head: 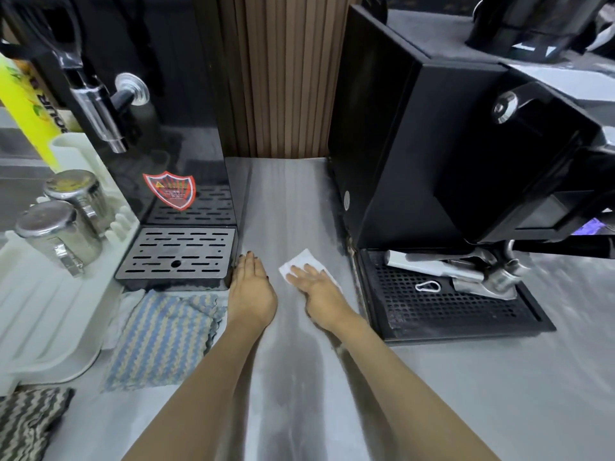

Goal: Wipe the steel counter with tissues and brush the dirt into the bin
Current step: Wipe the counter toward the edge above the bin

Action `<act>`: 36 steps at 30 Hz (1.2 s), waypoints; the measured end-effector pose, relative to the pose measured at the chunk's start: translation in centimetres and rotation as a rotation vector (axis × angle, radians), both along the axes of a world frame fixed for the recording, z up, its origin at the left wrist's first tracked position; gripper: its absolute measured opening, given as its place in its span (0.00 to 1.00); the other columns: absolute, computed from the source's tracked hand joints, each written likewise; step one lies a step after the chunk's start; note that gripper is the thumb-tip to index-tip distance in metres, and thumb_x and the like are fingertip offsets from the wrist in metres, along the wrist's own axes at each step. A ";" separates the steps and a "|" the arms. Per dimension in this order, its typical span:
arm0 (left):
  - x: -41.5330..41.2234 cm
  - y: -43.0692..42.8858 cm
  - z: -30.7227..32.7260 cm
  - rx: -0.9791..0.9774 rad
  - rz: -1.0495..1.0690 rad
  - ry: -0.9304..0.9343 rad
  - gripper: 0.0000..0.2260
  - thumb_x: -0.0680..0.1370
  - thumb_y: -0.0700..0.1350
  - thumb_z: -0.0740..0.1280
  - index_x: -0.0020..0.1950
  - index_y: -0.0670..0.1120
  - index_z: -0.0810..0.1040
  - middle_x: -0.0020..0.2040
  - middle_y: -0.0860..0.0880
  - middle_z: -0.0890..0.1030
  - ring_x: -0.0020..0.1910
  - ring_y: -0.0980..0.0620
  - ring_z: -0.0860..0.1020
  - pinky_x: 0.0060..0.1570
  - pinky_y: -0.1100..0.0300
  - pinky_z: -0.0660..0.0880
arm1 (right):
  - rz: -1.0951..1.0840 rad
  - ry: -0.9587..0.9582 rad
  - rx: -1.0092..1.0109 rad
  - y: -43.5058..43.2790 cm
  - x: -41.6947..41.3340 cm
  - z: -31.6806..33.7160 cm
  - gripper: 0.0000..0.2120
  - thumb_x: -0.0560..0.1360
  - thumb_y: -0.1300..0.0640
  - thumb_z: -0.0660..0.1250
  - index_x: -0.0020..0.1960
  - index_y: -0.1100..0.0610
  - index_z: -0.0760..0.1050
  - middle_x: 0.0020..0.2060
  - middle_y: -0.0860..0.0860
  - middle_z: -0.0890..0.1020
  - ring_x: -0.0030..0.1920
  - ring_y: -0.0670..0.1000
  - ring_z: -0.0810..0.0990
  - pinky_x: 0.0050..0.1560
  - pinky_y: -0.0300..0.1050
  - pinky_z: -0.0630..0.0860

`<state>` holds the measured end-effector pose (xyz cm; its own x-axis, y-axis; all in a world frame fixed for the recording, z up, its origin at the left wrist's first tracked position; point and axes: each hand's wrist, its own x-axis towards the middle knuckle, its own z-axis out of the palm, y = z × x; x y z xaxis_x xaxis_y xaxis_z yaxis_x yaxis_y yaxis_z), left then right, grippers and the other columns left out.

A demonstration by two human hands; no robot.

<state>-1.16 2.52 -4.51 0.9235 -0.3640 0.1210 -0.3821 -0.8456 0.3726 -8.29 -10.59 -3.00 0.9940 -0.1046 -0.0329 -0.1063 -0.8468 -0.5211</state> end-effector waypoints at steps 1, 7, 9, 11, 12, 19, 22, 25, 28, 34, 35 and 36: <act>0.0 0.0 0.0 0.002 -0.001 -0.004 0.25 0.77 0.37 0.52 0.74 0.37 0.53 0.76 0.41 0.54 0.75 0.45 0.50 0.74 0.56 0.45 | 0.044 -0.011 0.020 0.7 -2.0 -0.3 0.33 0.71 0.75 0.51 0.71 0.53 0.63 0.73 0.50 0.61 0.75 0.51 0.54 0.74 0.43 0.43; -1.9 0.8 1.0 -0.083 -0.081 -0.021 0.19 0.76 0.33 0.55 0.68 0.33 0.66 0.71 0.36 0.65 0.72 0.38 0.59 0.73 0.50 0.52 | 0.131 0.009 0.237 2.5 -11.8 0.8 0.29 0.71 0.71 0.50 0.68 0.56 0.69 0.71 0.49 0.65 0.72 0.44 0.56 0.73 0.34 0.45; -4.0 1.8 1.2 -0.126 -0.120 -0.039 0.18 0.76 0.33 0.55 0.65 0.33 0.69 0.68 0.35 0.68 0.70 0.37 0.62 0.73 0.48 0.54 | -0.006 -0.062 0.288 1.9 -10.3 2.4 0.28 0.70 0.72 0.51 0.67 0.57 0.70 0.70 0.50 0.67 0.73 0.47 0.59 0.71 0.27 0.47; -6.3 3.1 1.3 -0.147 -0.129 -0.029 0.20 0.76 0.38 0.50 0.65 0.33 0.70 0.67 0.36 0.70 0.70 0.38 0.64 0.72 0.52 0.53 | -0.140 -0.098 0.297 0.4 -7.2 3.6 0.30 0.70 0.77 0.52 0.67 0.58 0.69 0.70 0.52 0.67 0.73 0.50 0.60 0.74 0.36 0.49; -7.5 3.8 1.3 -0.149 -0.134 -0.022 0.23 0.76 0.42 0.48 0.65 0.34 0.70 0.67 0.37 0.71 0.69 0.39 0.65 0.70 0.54 0.53 | -0.161 -0.080 0.280 -0.3 -5.7 3.8 0.31 0.70 0.78 0.51 0.68 0.57 0.69 0.71 0.53 0.66 0.74 0.51 0.58 0.75 0.42 0.49; -12.8 8.8 0.3 -0.075 -0.161 0.068 0.21 0.76 0.42 0.51 0.64 0.33 0.71 0.66 0.37 0.72 0.68 0.38 0.67 0.71 0.59 0.53 | 0.033 0.061 -0.091 -0.4 -4.7 0.4 0.31 0.73 0.73 0.49 0.74 0.54 0.57 0.75 0.50 0.56 0.75 0.55 0.52 0.74 0.51 0.49; -14.6 9.7 0.3 -0.014 -0.205 0.040 0.22 0.75 0.43 0.51 0.60 0.32 0.74 0.62 0.35 0.75 0.62 0.35 0.73 0.68 0.58 0.52 | 0.186 0.032 -0.075 0.8 -8.5 0.1 0.33 0.72 0.75 0.49 0.73 0.54 0.60 0.75 0.50 0.58 0.75 0.52 0.53 0.75 0.46 0.49; -16.1 10.2 0.3 0.020 -0.169 0.005 0.22 0.76 0.44 0.52 0.60 0.32 0.74 0.62 0.36 0.75 0.62 0.35 0.73 0.68 0.56 0.54 | 0.306 -0.030 -0.011 1.3 -14.7 -0.1 0.32 0.71 0.73 0.47 0.72 0.54 0.63 0.74 0.50 0.60 0.75 0.48 0.54 0.72 0.38 0.44; -17.5 10.6 -0.1 0.065 -0.147 0.004 0.23 0.76 0.45 0.51 0.61 0.33 0.74 0.63 0.36 0.74 0.64 0.36 0.72 0.65 0.46 0.63 | 0.368 -0.057 0.079 0.9 -18.6 -0.9 0.32 0.69 0.71 0.46 0.69 0.55 0.67 0.71 0.47 0.63 0.71 0.43 0.54 0.71 0.33 0.42; -20.0 11.0 0.3 0.089 -0.055 -0.001 0.30 0.75 0.52 0.43 0.69 0.36 0.66 0.71 0.40 0.65 0.72 0.40 0.62 0.69 0.51 0.52 | 0.109 -0.152 0.249 0.6 -13.1 1.3 0.32 0.68 0.76 0.50 0.67 0.56 0.70 0.68 0.48 0.68 0.72 0.48 0.59 0.75 0.42 0.51; -20.3 11.0 0.3 0.088 -0.039 -0.005 0.33 0.74 0.54 0.40 0.71 0.37 0.63 0.73 0.41 0.62 0.73 0.42 0.59 0.70 0.54 0.49 | 0.075 -0.137 0.234 0.6 -11.7 2.2 0.32 0.69 0.78 0.51 0.69 0.56 0.68 0.70 0.50 0.67 0.73 0.49 0.58 0.75 0.43 0.50; -20.6 11.0 0.3 0.092 -0.023 0.004 0.35 0.73 0.56 0.37 0.73 0.38 0.60 0.74 0.42 0.59 0.74 0.43 0.55 0.70 0.57 0.46 | 0.061 -0.093 0.191 0.6 -10.4 2.6 0.32 0.70 0.78 0.51 0.70 0.56 0.65 0.72 0.52 0.64 0.74 0.50 0.56 0.75 0.45 0.49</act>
<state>-21.80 13.56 -4.18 0.9154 -0.3941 0.0825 -0.4001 -0.8675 0.2956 -18.70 -10.03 -0.40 0.9979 -0.0449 0.0459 -0.0019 -0.7351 -0.6779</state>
